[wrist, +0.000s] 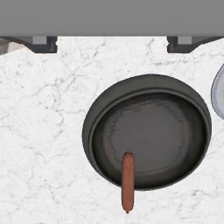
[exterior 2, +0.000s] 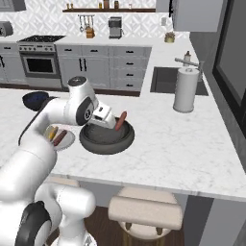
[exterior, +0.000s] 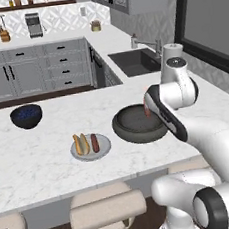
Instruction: Place one bun and one sausage from the bowl on each plate.
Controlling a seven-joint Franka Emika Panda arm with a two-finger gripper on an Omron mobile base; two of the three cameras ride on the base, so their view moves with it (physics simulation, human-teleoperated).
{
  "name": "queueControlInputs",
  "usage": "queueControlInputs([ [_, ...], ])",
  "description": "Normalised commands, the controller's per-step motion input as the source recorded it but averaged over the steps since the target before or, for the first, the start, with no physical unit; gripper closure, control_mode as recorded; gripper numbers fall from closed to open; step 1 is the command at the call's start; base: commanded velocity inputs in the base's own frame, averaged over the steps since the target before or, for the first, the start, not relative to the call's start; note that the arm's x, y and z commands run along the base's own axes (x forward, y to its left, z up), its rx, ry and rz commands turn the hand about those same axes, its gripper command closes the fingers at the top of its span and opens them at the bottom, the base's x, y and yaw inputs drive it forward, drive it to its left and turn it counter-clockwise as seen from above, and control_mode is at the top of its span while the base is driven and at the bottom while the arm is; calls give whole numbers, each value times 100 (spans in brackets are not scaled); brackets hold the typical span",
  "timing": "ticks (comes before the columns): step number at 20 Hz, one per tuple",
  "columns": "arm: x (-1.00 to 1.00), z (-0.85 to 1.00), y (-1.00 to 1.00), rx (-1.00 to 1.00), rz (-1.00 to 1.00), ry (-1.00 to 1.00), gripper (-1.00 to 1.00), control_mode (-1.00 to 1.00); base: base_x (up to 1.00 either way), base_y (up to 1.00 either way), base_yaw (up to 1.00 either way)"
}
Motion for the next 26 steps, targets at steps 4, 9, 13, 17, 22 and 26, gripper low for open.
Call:
queueControlInputs([
  [4,100,0,-28,0,0,6,-100,-100,0,0,0],
  [9,98,-3,-1,0,0,9,-100,-100,0,0,0],
  [13,58,-39,0,-1,1,2,-100,-100,0,0,0],
  [17,42,-65,0,-5,0,4,-100,-100,0,0,0],
  [22,27,-54,0,-4,0,2,-100,-100,0,0,0],
  [26,33,-27,0,0,1,0,-100,-100,0,0,0],
])
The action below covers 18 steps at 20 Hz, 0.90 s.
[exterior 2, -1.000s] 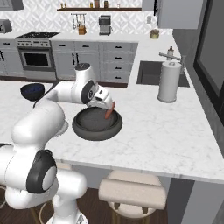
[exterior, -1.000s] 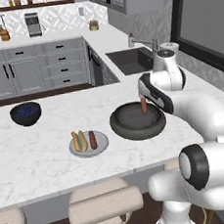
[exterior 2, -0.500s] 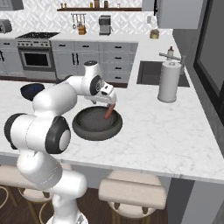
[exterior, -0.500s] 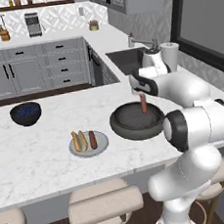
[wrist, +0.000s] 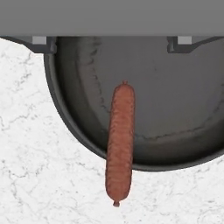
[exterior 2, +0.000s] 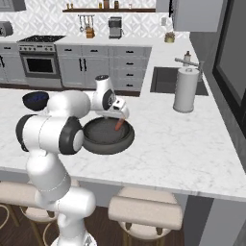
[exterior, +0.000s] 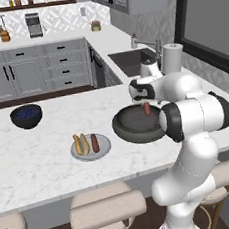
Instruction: Place one bun and one sausage from the bowl on each plate.
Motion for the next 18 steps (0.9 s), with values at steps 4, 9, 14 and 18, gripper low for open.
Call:
queueControlInputs([
  [4,28,-20,0,0,2,0,-100,-100,0,0,0],
  [9,30,-28,0,0,3,0,-100,-100,0,0,0],
  [14,30,-19,-6,0,3,0,-100,-100,0,0,0],
  [18,9,-25,-16,0,1,1,-100,-100,0,0,0],
])
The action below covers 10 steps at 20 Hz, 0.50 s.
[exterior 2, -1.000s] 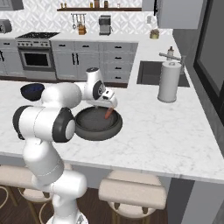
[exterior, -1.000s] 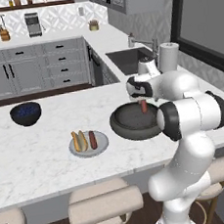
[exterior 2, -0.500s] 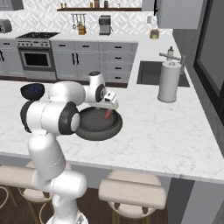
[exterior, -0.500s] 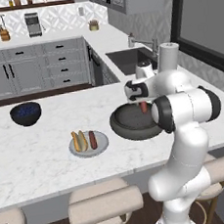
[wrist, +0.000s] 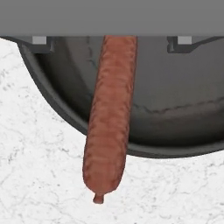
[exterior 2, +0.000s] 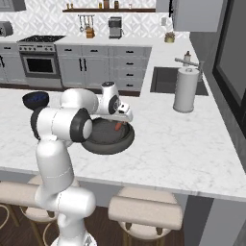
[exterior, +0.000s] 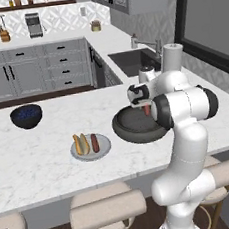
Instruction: Place one bun and one sausage from the bowl on each plate.
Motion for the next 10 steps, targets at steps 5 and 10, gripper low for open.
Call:
queueControlInputs([
  [5,24,-33,-2,0,0,0,-100,-100,0,0,0],
  [10,19,-30,0,0,0,0,-100,-100,0,0,0],
])
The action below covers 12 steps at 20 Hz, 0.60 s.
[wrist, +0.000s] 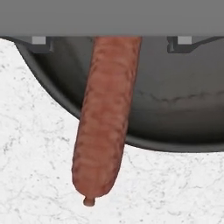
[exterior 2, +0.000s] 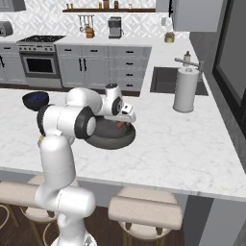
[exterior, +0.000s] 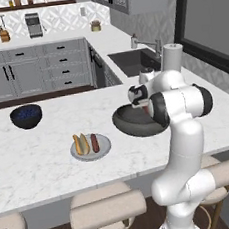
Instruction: Place one bun and one sausage from the bowl on each plate.
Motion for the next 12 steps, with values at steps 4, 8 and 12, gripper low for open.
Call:
queueControlInputs([
  [4,0,-26,2,0,0,0,100,-100,0,0,0],
  [8,-6,-18,16,0,0,3,100,-100,0,0,0],
  [12,-7,-4,19,0,0,6,100,-100,0,0,0],
])
